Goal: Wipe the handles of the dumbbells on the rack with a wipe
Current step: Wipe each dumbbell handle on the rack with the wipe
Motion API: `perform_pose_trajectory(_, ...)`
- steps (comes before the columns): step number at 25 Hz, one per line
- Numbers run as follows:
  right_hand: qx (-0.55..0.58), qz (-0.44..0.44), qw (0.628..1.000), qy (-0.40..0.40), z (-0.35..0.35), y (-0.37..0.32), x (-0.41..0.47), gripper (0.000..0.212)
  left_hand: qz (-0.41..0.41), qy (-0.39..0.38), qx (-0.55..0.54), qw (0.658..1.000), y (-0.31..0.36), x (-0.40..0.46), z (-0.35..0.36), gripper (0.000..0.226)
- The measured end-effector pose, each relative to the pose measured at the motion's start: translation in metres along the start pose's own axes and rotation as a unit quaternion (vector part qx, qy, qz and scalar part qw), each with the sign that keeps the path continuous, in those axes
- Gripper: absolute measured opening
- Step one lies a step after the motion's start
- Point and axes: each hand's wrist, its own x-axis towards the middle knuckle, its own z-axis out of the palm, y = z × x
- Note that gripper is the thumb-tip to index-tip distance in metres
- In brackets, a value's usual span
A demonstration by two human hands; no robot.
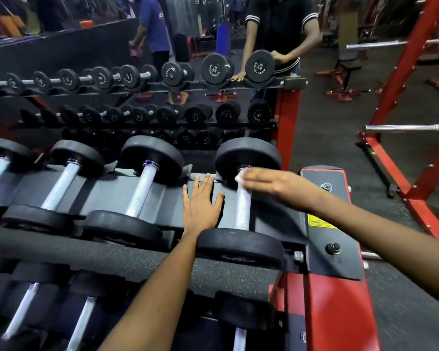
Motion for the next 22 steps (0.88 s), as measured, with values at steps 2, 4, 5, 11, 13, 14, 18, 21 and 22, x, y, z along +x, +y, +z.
perform_pose_trajectory(2,-0.043,-0.007,0.999,-0.003,0.01,-0.007,0.01,0.037,-0.004,-0.002,0.002,1.0,0.0,-0.001,0.0,0.057)
perform_pose_trajectory(4,0.006,-0.07,0.987,-0.141,0.003,-0.024,0.025,0.034,0.0,-0.001,0.011,1.0,0.0,0.002,0.0,0.057)
perform_pose_trajectory(5,0.02,-0.042,0.973,-0.225,-0.008,-0.027,0.038,0.03,0.001,-0.002,0.011,1.0,0.0,0.002,0.0,0.057)
perform_pose_trajectory(11,-0.066,0.12,0.913,-0.385,-0.014,-0.049,0.087,0.032,0.003,-0.019,0.013,1.0,-0.001,0.003,0.0,0.06)
perform_pose_trajectory(13,0.097,0.124,0.898,-0.41,-0.009,-0.067,0.075,0.029,0.002,-0.027,0.015,1.0,-0.001,0.004,0.0,0.062)
perform_pose_trajectory(14,0.152,0.136,0.907,-0.37,-0.012,-0.067,0.065,0.026,0.001,-0.026,0.015,1.0,-0.001,0.004,0.0,0.06)
perform_pose_trajectory(18,0.342,0.227,0.904,-0.12,-0.026,-0.061,0.015,0.024,0.0,-0.006,0.002,1.0,0.001,0.001,-0.002,0.058)
perform_pose_trajectory(21,0.344,0.454,0.816,0.095,-0.005,-0.056,-0.009,0.033,0.001,-0.006,0.007,1.0,0.001,0.0,0.0,0.058)
perform_pose_trajectory(22,0.351,0.519,0.772,0.101,0.004,-0.058,-0.008,0.032,0.001,-0.006,0.006,1.0,0.001,0.001,0.0,0.058)
